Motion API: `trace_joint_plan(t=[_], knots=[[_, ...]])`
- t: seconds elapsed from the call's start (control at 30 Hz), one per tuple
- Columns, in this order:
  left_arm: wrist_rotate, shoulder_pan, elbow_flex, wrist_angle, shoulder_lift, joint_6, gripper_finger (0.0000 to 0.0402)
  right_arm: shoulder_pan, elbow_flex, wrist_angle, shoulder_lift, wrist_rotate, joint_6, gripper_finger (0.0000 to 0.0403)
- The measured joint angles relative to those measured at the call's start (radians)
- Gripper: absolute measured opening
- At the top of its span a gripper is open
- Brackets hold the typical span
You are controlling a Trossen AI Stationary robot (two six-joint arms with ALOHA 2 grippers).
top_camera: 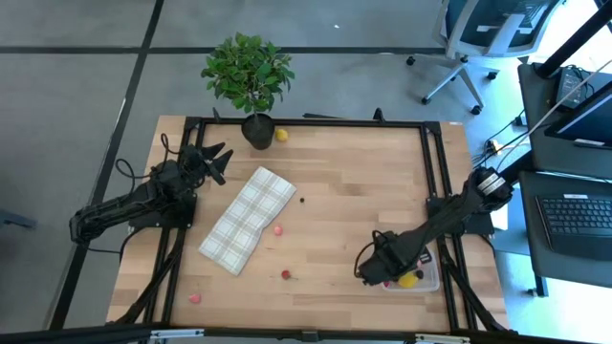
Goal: Pick and placing Produce into tupperware
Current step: Put the black cherry into the transparent bin, then put the red strawberry into the transparent bin
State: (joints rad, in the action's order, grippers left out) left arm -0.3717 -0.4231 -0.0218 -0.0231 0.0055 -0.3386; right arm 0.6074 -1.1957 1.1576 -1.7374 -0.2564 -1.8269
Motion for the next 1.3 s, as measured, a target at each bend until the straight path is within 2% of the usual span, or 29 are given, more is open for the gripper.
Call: trace_joint_plan(t=[0.1, 0.33, 0.43, 0.53, 0.63, 0.73, 0.83, 0.93, 0.97, 1.03, 1.17, 1.3], knots=[[0.001, 0.000, 0.000, 0.000, 0.000, -0.001, 0.0225, 0.000, 0.017, -0.025, 0.000, -0.029, 0.005, 0.0148], [0.122, 0.000, 0.000, -0.043, 0.000, -0.002, 0.0229, 0.000, 0.019, -0.025, 0.000, -0.043, 0.045, 0.0183], [0.191, 0.000, 0.000, -0.145, 0.000, 0.015, 0.0237, -0.005, 0.005, 0.010, 0.000, -0.069, 0.085, 0.0210], [0.265, 0.000, 0.000, -0.250, 0.000, 0.016, 0.0242, -0.011, -0.084, 0.135, 0.007, -0.100, 0.136, 0.0232], [0.336, 0.000, -0.008, -0.311, 0.000, 0.007, 0.0244, -0.010, -0.233, 0.263, 0.033, 0.042, 0.214, 0.0243], [0.408, 0.001, -0.042, -0.306, 0.006, 0.008, 0.0244, -0.002, -0.375, 0.365, 0.055, 0.280, 0.326, 0.0247], [0.506, 0.008, -0.111, -0.310, 0.034, 0.039, 0.0244, 0.003, -0.485, 0.414, 0.076, 0.592, 0.501, 0.0247], [0.603, 0.028, -0.207, -0.276, 0.101, 0.124, 0.0244, 0.007, -0.521, 0.404, 0.112, 0.966, 0.629, 0.0247], [0.624, 0.036, -0.241, -0.248, 0.130, 0.149, 0.0244, 0.002, -0.522, 0.404, 0.129, 1.047, 0.641, 0.0247], [0.629, 0.057, -0.317, -0.171, 0.206, 0.182, 0.0244, -0.019, -0.510, 0.407, 0.171, 1.114, 0.676, 0.0248], [0.626, 0.117, -0.447, 0.021, 0.396, 0.244, 0.0244, -0.051, -0.428, 0.388, 0.266, 1.121, 0.735, 0.0248], [0.612, 0.201, -0.537, 0.080, 0.604, 0.283, 0.0244, -0.058, -0.272, 0.277, 0.391, 1.120, 0.782, 0.0248]])
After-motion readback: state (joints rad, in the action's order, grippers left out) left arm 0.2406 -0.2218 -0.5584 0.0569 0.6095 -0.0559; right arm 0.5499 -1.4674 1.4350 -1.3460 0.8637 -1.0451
